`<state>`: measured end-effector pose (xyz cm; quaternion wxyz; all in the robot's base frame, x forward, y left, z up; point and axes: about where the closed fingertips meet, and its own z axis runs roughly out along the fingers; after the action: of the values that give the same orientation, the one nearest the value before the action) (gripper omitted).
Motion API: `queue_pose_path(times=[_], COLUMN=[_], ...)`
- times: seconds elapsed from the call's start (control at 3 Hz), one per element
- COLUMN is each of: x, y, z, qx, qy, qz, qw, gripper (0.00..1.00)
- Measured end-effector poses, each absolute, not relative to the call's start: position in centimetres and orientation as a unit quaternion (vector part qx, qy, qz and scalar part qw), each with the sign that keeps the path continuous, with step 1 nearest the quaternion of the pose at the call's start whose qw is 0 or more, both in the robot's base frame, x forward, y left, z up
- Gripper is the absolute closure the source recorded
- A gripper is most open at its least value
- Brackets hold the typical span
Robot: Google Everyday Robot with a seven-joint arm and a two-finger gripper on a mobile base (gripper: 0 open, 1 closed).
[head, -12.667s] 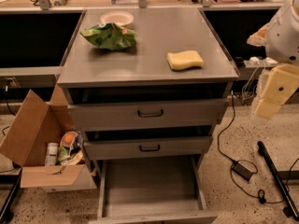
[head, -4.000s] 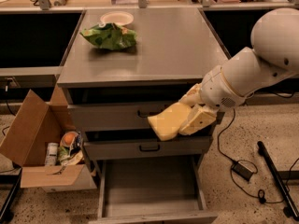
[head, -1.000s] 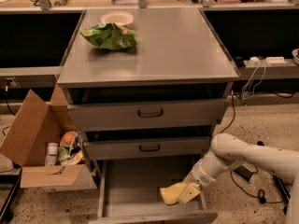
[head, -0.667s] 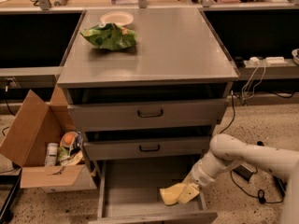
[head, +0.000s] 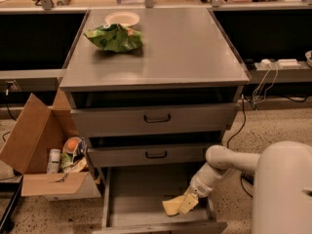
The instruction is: Place sponge into bottom drawer
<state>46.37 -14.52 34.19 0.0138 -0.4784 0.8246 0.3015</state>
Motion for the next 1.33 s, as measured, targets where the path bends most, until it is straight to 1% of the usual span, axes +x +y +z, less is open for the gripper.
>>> queue_pose_path(times=[0.33, 0.67, 1.0, 1.33], x=[48.1, 50.4, 50.4, 50.9], y=[-14.6, -14.4, -14.4, -14.2], z=[28.9, 24.6, 24.6, 24.2], qx=[-0.465, -0.453, -0.453, -0.455], qy=[0.831, 0.836, 0.836, 0.837], qz=[0.305, 0.31, 0.31, 0.301], qw=[0.009, 0.019, 0.019, 0.048], gripper=[1.0, 1.0, 1.0, 1.0])
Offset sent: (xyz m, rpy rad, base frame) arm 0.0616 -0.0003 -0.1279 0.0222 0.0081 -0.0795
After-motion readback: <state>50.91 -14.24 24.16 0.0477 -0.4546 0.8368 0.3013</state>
